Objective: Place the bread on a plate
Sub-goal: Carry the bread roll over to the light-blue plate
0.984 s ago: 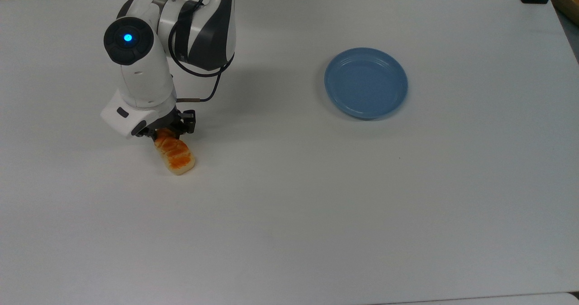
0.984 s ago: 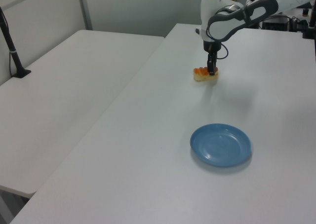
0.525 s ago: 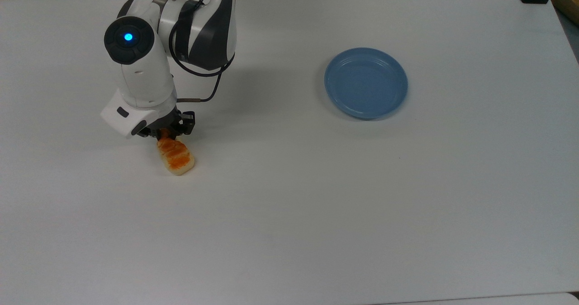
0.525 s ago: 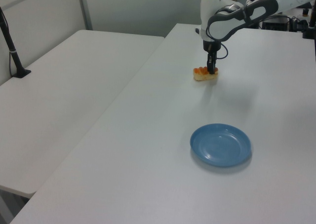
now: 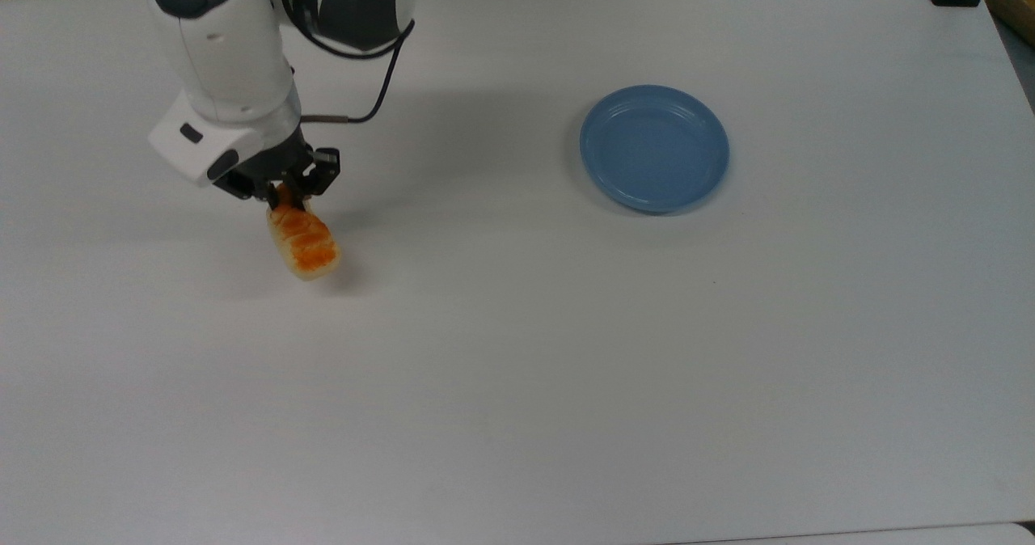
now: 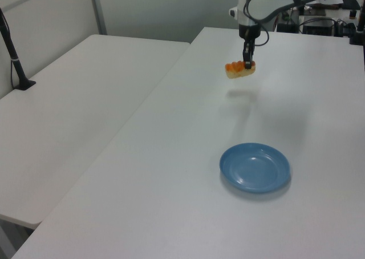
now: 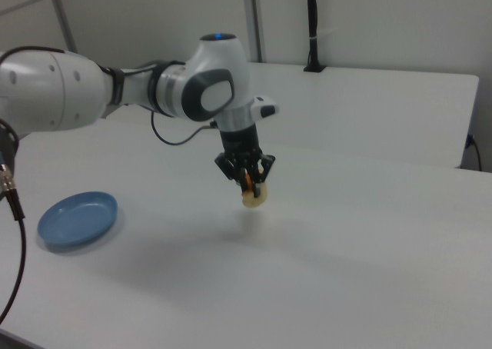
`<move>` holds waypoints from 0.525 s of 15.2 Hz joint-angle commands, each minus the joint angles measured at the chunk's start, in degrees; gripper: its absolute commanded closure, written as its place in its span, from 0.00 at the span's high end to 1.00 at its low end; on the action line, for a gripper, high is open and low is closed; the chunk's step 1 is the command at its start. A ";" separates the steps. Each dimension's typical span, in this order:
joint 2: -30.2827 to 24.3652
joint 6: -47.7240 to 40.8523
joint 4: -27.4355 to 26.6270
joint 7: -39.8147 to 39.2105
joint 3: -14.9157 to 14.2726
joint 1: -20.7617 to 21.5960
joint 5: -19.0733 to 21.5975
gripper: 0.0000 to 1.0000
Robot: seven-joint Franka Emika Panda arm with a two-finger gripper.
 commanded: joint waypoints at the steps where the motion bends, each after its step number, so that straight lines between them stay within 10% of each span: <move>1: -6.41 -6.41 -2.16 1.32 0.70 2.48 0.92 0.25; 8: -7.47 -13.72 -1.36 6.31 1.93 9.16 5.23 0.25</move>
